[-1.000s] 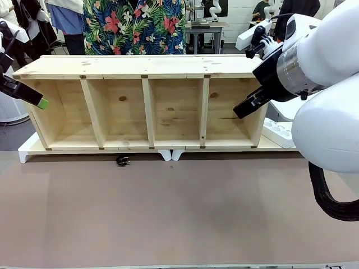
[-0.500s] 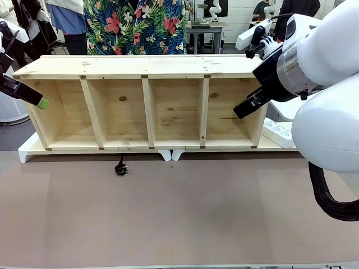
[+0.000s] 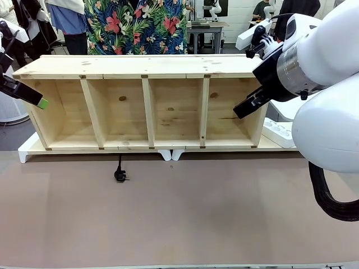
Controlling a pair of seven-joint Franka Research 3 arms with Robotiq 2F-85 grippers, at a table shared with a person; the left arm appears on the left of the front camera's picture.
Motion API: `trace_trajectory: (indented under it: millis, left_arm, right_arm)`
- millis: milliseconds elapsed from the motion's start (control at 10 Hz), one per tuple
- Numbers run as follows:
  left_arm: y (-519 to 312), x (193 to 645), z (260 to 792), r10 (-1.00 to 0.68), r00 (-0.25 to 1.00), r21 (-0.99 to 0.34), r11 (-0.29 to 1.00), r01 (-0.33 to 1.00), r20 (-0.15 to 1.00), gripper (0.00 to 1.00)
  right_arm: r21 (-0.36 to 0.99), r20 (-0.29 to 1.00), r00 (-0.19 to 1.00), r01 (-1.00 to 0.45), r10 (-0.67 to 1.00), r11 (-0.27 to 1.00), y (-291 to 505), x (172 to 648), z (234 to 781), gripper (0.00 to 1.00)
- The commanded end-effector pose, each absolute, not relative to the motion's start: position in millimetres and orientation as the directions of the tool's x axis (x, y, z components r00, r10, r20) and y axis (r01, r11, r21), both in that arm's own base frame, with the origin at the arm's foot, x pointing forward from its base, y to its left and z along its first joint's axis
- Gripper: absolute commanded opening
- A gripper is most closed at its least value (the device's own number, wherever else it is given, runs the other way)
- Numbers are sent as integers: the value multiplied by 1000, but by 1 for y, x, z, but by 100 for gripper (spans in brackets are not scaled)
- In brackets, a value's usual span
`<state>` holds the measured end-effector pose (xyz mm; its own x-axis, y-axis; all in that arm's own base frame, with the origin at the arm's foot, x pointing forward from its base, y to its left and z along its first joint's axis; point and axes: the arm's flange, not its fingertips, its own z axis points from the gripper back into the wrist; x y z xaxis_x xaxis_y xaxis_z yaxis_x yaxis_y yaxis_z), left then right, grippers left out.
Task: Perform cable management.
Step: When the cord part of the Power Cable appears at the lower middle area of the table and stops, grasp the cord part of the Power Cable.
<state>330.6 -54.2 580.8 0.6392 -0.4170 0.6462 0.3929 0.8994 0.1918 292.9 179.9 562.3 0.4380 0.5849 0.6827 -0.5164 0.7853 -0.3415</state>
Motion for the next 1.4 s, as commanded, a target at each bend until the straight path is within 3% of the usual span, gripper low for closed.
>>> trace_trajectory:
  millis: [0, 1300]
  left_arm:
    - [-55, 330, 582, -416, 634, 194, 900, 391, 651, 100]
    - [-55, 330, 582, -416, 634, 194, 900, 391, 651, 100]
  right_arm:
    - [-347, 681, 436, -515, 589, 783, 179, 293, 563, 100]
    - [-347, 681, 436, -515, 589, 783, 179, 293, 563, 100]
